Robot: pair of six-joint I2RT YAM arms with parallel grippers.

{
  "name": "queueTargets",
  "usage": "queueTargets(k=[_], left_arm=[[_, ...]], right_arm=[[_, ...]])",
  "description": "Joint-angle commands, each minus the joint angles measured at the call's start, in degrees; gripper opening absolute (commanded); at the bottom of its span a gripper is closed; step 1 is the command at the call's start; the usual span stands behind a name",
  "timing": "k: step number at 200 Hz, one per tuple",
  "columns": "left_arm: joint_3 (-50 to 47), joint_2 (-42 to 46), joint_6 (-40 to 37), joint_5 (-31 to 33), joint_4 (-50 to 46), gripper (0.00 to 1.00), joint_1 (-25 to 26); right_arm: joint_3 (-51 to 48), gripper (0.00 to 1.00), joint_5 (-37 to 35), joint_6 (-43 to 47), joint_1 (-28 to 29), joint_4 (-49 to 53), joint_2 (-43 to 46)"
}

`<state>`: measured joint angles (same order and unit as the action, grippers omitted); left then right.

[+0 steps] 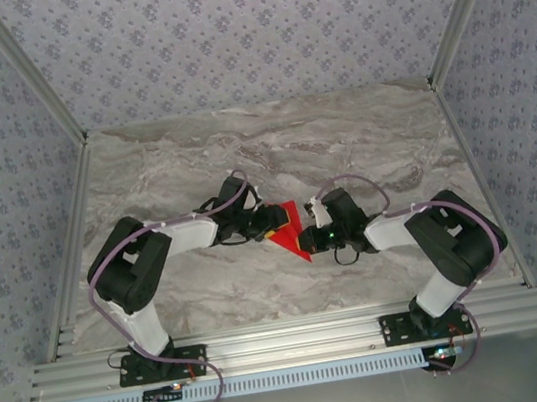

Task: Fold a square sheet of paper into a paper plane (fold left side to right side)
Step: Fourth fold the wing at the center of the table.

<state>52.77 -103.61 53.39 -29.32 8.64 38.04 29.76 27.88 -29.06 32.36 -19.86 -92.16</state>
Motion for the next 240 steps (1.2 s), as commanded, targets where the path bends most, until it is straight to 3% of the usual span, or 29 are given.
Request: queueTargets(k=[1, 31, 101, 169, 240], left_arm=[[-0.7, 2.9, -0.4, -0.6, 2.8, 0.54, 0.4], [-1.1, 4.1, -1.5, 0.9, 1.3, 0.53, 0.3], [-2.0, 1.9, -1.3, 1.4, 1.8, 0.34, 0.0], [0.5, -2.7, -2.3, 0.3, 2.3, 0.43, 0.0], [0.9, -4.7, -2.3, 1.1, 1.0, 0.46, 0.0]], right_arm=[[-0.8, 0.05, 0.1, -0.5, -0.4, -0.2, -1.4], [-0.7, 0.05, 0.1, -0.6, -0.4, -0.3, -1.5], [-1.1, 0.05, 0.9, -2.1, -0.9, -1.6, -2.2], [-1.0, 0.05, 1.7, -2.3, -1.1, -1.9, -2.8], [-0.1, 0.08, 2.6, -1.7, -1.2, -0.9, -3.2]])
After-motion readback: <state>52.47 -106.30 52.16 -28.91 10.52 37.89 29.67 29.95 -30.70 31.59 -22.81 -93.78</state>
